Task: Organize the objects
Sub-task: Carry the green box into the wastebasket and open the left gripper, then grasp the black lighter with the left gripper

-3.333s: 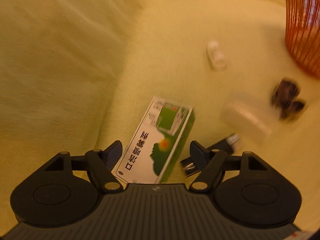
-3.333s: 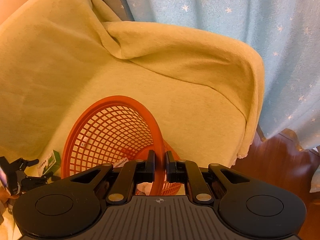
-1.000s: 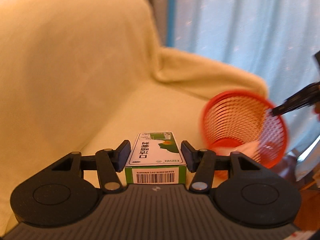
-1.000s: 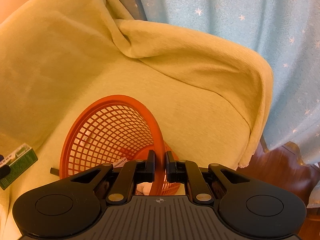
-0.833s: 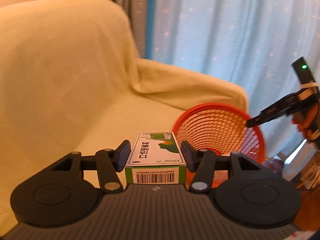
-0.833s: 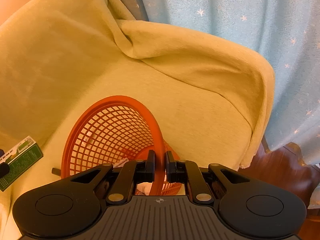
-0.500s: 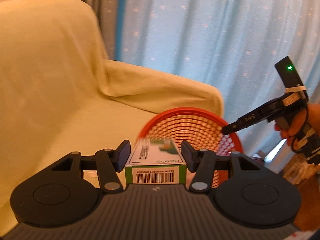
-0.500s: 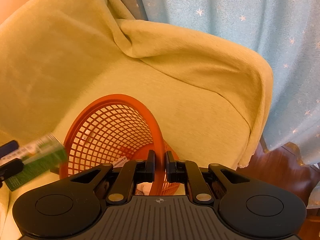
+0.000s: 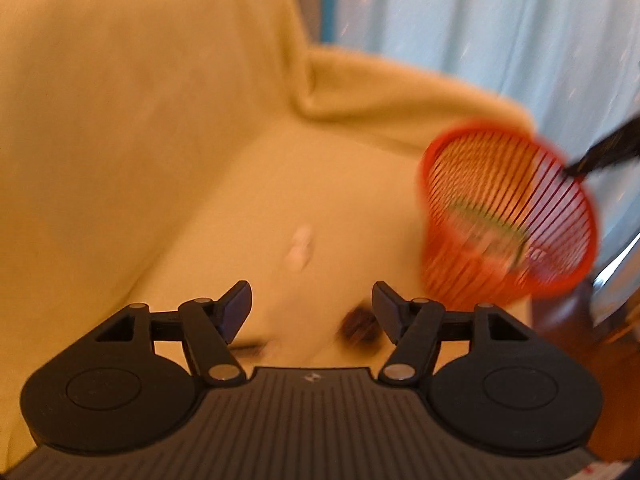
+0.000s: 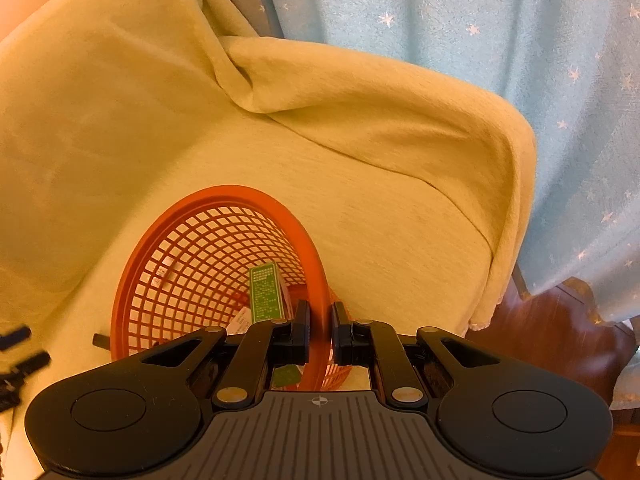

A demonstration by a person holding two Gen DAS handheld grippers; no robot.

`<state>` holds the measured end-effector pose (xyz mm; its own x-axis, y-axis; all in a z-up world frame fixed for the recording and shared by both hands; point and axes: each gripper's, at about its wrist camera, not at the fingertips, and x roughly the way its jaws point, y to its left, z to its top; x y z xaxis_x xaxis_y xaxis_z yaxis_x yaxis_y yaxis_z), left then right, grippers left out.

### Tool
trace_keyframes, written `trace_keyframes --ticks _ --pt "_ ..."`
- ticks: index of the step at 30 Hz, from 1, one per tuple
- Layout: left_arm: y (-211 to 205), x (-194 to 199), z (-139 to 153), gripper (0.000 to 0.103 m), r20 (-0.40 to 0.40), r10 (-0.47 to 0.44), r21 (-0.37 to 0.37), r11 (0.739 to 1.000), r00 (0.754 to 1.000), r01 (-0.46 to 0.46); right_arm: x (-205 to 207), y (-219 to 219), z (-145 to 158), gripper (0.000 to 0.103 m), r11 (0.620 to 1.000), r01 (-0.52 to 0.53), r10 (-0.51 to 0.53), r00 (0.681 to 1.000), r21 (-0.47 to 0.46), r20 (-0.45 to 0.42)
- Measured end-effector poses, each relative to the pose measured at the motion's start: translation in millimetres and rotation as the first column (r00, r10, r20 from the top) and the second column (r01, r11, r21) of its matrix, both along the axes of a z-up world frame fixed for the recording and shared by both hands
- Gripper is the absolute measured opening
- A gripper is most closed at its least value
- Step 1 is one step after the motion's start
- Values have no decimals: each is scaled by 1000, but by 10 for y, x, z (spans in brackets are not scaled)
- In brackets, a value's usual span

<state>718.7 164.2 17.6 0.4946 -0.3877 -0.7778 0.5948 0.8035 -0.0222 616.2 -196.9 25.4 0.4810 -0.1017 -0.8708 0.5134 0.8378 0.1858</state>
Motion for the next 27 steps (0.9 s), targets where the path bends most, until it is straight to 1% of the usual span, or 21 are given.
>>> trace_keyframes --ticks 3,6,10,11,13,16,17,18,20,22,23,24,27 --pt "129 47 -350 62 -45 23 78 997 999 -19 -5 -9 -8 7 1000 2 -2 1000 -1 -5" --pt "156 151 -660 62 -53 22 148 989 998 -14 -17 -7 -1 7 1000 5 -5 1000 -3 -8" --pt "116 369 -1030 62 -50 -39 240 969 998 50 -16 -11 -5 7 1000 9 -9 1000 -2 -8" --pt "96 425 -1113 62 -49 -67 263 962 997 77 -15 -18 -8 7 1000 12 -12 1000 0 -8" --pt "47 499 -1269 62 -47 -136 315 938 990 144 -12 -25 -15 7 1000 16 -16 1000 0 -7" --pt "-25 586 -1478 61 -53 -237 397 887 970 238 -7 -38 -26 7 1000 23 -23 1000 -4 -6" --pt "-44 610 -1547 58 -63 -262 414 871 963 264 -7 -41 -30 7 1000 27 -27 1000 -5 -6" --pt "-59 631 -1577 58 -63 -280 414 866 958 280 -3 -47 -32 7 1000 29 -29 1000 -5 -6" --pt "-65 682 -1582 57 -60 -294 393 872 954 293 0 -50 -32 7 999 34 -35 999 -7 -7" --pt "-59 730 -1599 45 -88 -311 366 874 946 321 11 -59 -35 7 999 39 -39 999 -8 -7" --pt "-54 742 -1604 32 -112 -329 347 871 938 347 14 -59 -35 7 999 42 -42 999 -8 -8" --pt "-51 751 -1599 26 -135 -337 329 872 932 363 13 -61 -34 7 999 45 -45 999 -8 -8" --pt "-46 774 -1592 22 -166 -307 311 886 937 345 22 -77 -37 7 999 52 -52 999 -9 -11"
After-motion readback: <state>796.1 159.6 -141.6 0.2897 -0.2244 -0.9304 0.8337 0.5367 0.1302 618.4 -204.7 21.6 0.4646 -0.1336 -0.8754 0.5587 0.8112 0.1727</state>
